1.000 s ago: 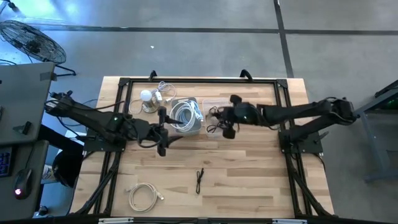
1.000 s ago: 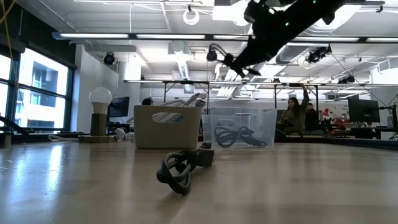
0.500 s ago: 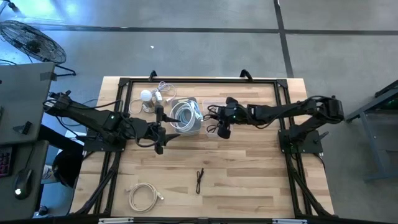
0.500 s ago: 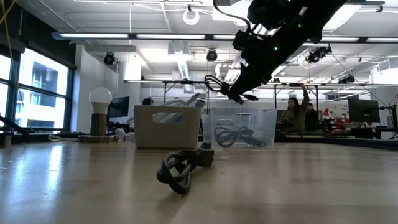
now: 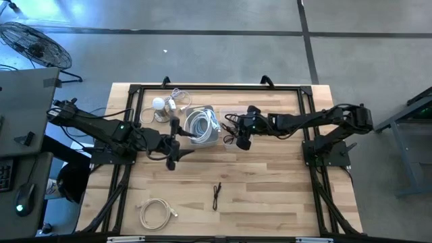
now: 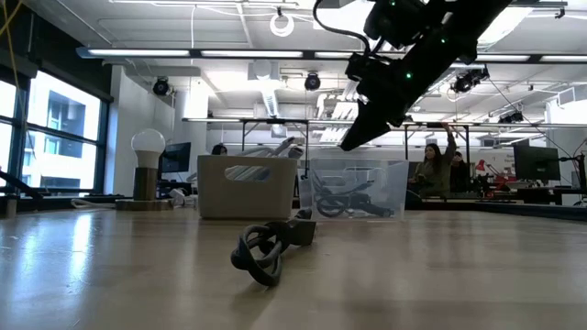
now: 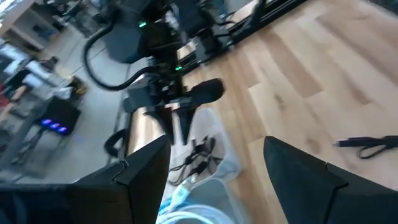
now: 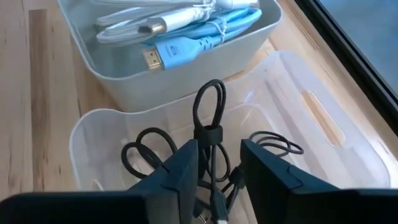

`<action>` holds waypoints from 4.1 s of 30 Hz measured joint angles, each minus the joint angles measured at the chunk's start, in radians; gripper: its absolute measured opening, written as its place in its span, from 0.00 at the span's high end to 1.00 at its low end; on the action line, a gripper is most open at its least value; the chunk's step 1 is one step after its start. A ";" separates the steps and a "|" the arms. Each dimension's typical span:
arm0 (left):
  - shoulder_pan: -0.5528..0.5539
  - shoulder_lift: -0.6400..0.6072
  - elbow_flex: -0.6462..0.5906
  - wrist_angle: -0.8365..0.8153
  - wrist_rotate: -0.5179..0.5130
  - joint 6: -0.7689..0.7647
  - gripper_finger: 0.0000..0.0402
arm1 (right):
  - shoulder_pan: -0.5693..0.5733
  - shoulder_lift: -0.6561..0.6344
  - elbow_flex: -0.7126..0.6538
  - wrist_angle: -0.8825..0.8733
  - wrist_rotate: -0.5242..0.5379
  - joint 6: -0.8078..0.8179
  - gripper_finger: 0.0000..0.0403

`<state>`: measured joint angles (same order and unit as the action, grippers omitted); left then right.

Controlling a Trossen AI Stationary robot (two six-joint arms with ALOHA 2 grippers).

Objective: Pick & Place USB Port
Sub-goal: Put the brown HDMI cable into the gray bin

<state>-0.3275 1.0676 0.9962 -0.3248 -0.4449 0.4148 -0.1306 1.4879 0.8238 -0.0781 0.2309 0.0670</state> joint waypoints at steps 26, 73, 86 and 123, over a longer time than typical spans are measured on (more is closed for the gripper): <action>0.000 0.082 -0.001 -0.066 0.117 -0.128 0.37 | 0.266 -0.148 0.000 0.045 -0.044 -0.171 0.71; -0.629 -0.158 -0.165 -0.499 0.174 -1.185 0.37 | 0.374 -0.151 -0.002 0.052 0.005 -0.086 0.71; -0.629 0.034 -0.165 -0.426 0.305 -1.373 0.37 | 0.397 -0.151 -0.002 0.052 0.000 -0.019 0.71; -0.628 0.200 -0.165 -0.092 0.221 -1.277 0.37 | 0.447 -0.150 -0.002 0.052 0.005 0.001 0.71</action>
<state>-0.9558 1.2678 0.8310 -0.4171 -0.2238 -0.8618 0.3168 1.3376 0.8215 -0.0257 0.2359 0.0677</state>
